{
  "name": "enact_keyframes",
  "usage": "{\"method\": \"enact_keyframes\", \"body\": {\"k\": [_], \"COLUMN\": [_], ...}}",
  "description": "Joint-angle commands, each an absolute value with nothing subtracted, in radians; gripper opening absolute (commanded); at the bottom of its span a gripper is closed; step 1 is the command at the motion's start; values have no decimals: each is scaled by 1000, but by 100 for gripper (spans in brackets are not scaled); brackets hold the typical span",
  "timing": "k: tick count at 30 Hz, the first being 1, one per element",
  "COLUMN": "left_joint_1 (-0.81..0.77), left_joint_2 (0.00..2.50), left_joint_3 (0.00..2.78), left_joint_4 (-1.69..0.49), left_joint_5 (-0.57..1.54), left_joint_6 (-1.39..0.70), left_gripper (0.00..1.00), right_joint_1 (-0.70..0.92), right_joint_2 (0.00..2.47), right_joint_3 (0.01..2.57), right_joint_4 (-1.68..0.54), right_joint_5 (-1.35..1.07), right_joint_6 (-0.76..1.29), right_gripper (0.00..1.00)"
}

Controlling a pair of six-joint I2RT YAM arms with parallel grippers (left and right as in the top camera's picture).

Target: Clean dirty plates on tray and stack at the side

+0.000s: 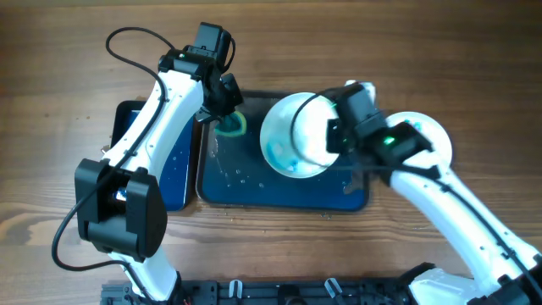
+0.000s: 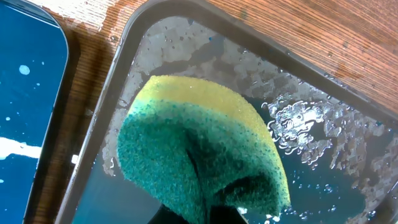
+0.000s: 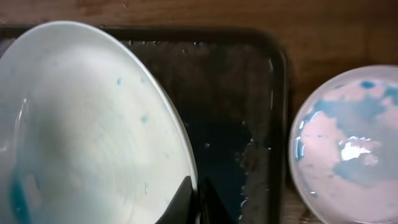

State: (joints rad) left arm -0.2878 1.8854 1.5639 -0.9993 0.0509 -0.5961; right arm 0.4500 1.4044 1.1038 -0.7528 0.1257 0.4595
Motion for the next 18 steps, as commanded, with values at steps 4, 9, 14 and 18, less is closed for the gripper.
{"method": "enact_keyframes", "body": {"k": [4, 9, 14, 18], "left_joint_1": [-288, -288, -288, -281], "left_joint_2": [1893, 1893, 1893, 1886], "left_joint_3": [1563, 1563, 1563, 1564], "left_joint_4": [-1000, -1007, -1007, -1021], "left_joint_5": [36, 33, 33, 33], "left_joint_6": [-562, -554, -553, -455], "left_gripper": [4, 4, 4, 4], "right_joint_1": [71, -255, -339, -339], "right_joint_2": [1331, 1338, 1343, 1345], "right_joint_3": [1106, 1097, 1014, 870], "right_joint_4": [-835, -984, -954, -858], "right_joint_5": [-228, -17, 142, 150], "right_joint_6": [469, 474, 474, 471], "right_gripper": [4, 4, 4, 5]}}
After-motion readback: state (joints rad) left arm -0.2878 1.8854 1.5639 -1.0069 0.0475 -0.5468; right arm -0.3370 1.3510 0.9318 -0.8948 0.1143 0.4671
